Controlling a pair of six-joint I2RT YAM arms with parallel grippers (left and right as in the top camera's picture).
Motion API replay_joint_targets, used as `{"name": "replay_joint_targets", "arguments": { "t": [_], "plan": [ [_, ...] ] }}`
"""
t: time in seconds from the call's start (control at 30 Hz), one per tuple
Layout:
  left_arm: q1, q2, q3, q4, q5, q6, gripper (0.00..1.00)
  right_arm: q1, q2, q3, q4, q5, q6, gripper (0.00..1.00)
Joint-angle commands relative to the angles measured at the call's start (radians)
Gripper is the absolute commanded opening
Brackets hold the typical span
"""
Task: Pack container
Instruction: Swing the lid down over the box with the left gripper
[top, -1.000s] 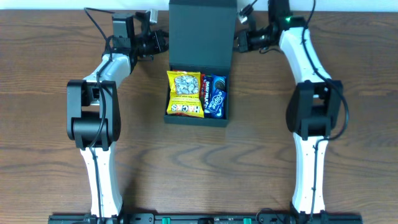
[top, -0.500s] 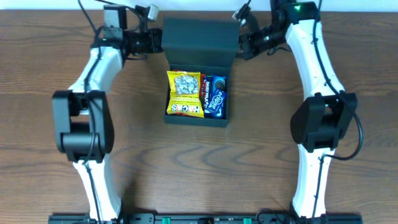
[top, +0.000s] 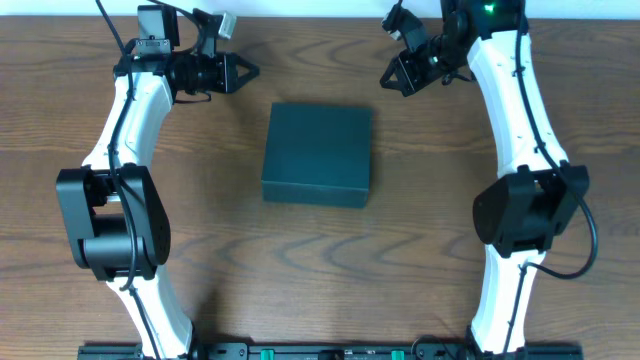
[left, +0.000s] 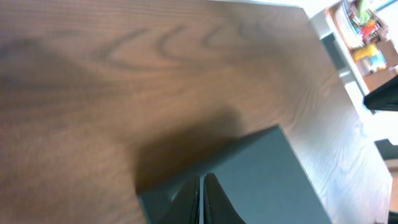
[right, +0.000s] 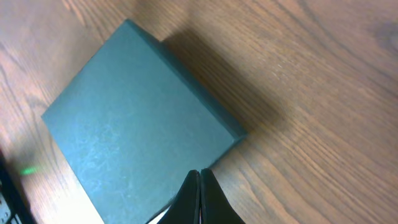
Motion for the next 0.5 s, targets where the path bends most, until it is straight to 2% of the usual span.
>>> {"name": "replay_joint_targets", "arguments": {
  "t": [0.0, 0.2, 0.33, 0.47],
  "plan": [
    [-0.017, -0.021, 0.013, -0.069, -0.049, 0.098, 0.05, -0.004, -0.014, 0.002, 0.001, 0.048, 0.089, 0.02],
    [-0.111, -0.021, 0.013, -0.289, -0.088, 0.312, 0.05, -0.019, -0.037, 0.002, -0.041, 0.095, 0.288, 0.02],
    [-0.196, -0.021, 0.013, -0.402, -0.202, 0.453, 0.06, -0.018, -0.13, 0.002, -0.12, 0.235, 0.418, 0.02],
    [-0.224, -0.02, -0.003, -0.494, -0.269, 0.526, 0.05, 0.007, -0.258, 0.001, -0.188, 0.386, 0.485, 0.01]
  ]
}}
